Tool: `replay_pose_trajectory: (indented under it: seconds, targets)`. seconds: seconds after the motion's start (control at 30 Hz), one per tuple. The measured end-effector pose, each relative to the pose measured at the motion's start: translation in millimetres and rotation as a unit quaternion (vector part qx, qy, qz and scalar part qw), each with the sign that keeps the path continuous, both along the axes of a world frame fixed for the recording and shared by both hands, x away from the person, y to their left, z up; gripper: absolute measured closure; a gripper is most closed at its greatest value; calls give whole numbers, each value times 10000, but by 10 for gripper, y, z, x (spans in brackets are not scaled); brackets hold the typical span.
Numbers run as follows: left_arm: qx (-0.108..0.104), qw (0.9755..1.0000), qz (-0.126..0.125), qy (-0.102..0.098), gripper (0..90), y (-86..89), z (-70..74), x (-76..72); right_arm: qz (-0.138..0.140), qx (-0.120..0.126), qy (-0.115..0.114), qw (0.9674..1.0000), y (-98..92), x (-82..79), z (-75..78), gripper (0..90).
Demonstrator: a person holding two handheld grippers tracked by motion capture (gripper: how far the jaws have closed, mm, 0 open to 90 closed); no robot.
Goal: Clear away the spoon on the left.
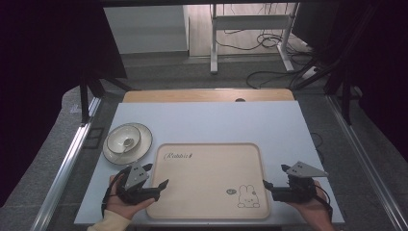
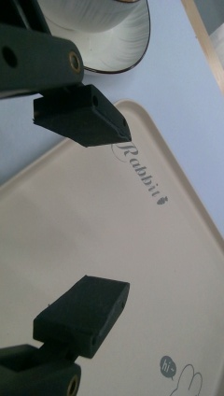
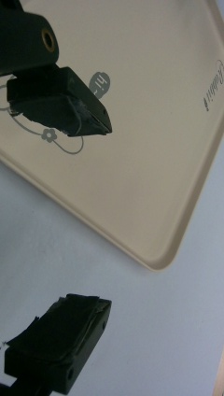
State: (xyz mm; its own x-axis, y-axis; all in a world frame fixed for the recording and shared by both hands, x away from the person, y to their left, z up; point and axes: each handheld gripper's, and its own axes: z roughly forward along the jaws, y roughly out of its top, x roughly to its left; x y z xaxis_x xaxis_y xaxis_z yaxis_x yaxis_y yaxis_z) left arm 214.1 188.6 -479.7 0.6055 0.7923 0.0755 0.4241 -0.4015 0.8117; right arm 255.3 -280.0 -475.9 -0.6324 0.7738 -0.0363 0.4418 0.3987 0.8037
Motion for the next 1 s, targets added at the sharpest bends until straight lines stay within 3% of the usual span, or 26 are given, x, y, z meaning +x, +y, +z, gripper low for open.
replay_pose_trajectory:
  seconds: [0.4, 1.0]
  targets:
    - [-95, 9996, 59, -249, 248, 50, 150, -39, 1, -87, -27, 10000, -10, 11, -15, 135]
    - [-104, 9992, 89, -372, 250, 106, 239, -41, 33, -119, -34, 9999, -14, 9, -19, 137]
